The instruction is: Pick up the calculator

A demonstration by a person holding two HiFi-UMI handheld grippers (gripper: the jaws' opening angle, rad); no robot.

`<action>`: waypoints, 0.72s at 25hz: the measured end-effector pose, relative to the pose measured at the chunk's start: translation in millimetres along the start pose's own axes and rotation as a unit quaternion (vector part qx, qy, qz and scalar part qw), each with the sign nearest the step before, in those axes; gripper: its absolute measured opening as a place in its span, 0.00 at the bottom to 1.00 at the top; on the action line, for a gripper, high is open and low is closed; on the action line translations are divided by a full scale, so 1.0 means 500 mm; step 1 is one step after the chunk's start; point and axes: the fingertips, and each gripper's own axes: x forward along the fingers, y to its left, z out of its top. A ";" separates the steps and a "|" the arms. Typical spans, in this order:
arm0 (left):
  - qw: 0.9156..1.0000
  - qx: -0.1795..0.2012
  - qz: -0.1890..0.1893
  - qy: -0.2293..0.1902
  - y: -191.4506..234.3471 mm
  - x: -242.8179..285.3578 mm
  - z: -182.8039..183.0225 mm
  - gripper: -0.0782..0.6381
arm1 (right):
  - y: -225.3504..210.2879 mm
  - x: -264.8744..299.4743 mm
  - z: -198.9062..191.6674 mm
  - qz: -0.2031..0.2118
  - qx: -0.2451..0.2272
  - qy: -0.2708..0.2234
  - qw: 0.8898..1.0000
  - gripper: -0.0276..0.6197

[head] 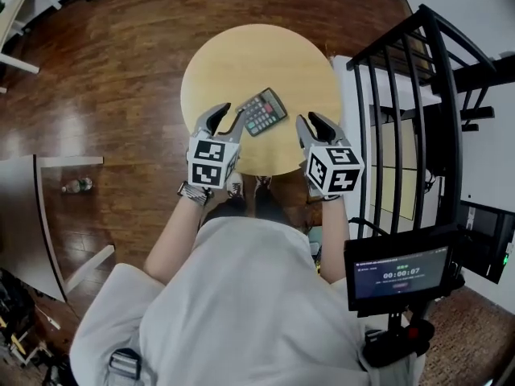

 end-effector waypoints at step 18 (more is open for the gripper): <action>0.992 -0.034 -0.019 0.120 -0.053 0.093 -0.165 0.35 | -0.011 0.143 -0.142 0.074 0.019 0.104 0.992 0.27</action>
